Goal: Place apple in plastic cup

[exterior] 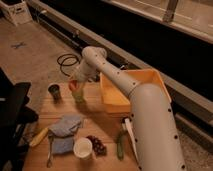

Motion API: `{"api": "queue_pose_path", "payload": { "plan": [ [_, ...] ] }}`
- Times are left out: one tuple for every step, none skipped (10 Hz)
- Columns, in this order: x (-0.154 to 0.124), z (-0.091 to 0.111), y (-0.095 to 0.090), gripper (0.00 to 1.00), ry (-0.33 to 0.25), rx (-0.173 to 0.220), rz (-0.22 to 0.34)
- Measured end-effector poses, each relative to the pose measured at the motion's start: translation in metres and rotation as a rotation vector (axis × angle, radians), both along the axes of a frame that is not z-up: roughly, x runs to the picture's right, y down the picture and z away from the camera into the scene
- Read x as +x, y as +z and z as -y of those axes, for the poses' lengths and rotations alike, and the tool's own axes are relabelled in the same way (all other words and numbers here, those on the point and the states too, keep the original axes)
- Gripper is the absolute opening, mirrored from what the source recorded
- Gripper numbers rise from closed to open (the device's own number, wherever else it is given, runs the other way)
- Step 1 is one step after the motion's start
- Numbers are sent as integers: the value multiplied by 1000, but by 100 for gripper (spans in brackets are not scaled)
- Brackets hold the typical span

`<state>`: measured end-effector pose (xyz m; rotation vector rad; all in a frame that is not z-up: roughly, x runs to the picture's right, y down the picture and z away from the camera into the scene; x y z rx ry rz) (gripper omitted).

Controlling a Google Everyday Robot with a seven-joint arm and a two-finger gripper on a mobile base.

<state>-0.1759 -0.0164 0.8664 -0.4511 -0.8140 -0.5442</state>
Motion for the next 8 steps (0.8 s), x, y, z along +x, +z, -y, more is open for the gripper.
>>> {"api": "queue_pose_path", "payload": {
  "plan": [
    [2, -3, 3, 32, 2, -10, 6],
    [3, -6, 5, 42, 7, -20, 14],
    [2, -10, 6, 52, 7, -32, 25],
    [0, -15, 6, 59, 7, -42, 33],
    [-3, -17, 6, 61, 6, -48, 39],
    [-3, -19, 6, 61, 9, -53, 43],
    [-2, -22, 5, 61, 10, -57, 48],
    [-1, -23, 4, 61, 9, -56, 49]
  ]
}}
